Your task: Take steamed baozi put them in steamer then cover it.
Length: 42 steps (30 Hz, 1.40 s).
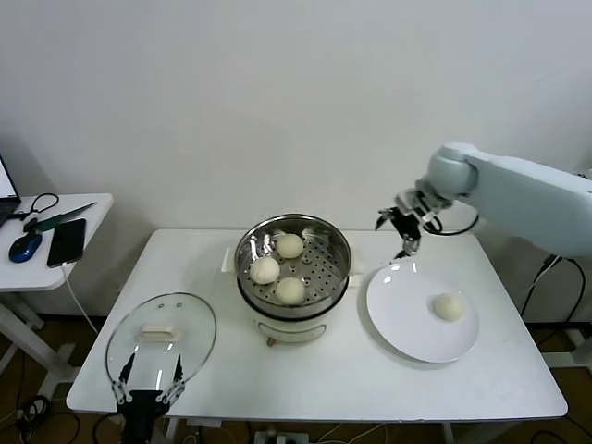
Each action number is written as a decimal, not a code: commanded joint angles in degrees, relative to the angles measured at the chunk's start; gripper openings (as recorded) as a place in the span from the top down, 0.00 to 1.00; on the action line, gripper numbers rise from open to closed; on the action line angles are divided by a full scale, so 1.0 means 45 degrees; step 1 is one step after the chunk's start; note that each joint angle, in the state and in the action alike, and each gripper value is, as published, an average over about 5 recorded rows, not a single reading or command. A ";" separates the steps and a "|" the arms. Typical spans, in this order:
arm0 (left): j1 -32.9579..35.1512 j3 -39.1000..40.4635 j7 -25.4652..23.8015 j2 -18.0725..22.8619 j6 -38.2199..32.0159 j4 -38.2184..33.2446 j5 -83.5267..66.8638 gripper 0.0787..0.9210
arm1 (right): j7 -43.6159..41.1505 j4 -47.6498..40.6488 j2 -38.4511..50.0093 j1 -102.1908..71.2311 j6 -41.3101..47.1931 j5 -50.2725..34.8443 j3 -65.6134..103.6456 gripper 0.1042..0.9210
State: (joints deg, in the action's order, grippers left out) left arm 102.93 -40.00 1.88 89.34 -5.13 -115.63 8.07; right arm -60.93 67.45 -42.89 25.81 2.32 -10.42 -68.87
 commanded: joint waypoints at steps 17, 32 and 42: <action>0.0325 -0.0235 0.0020 0.0210 0.0063 -0.0383 -0.0132 0.12 | -0.0517 -0.2696 0.1032 -0.5283 0.0567 0.2333 0.3910 0.12; 0.0313 -0.0169 -0.0122 0.0174 0.0184 -0.0395 0.0202 0.12 | -0.0459 -0.4296 -0.0203 -0.5606 0.0054 0.3228 0.4478 0.12; 0.0289 -0.0123 -0.0249 0.0228 0.0213 -0.0365 0.0628 0.12 | -0.0601 -0.4911 -0.0718 -0.5401 -0.0250 0.3348 0.4200 0.12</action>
State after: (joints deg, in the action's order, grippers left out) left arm 104.05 -40.63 1.40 90.36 -4.26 -117.29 9.53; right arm -63.50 48.10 -44.36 1.97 1.89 3.51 -49.97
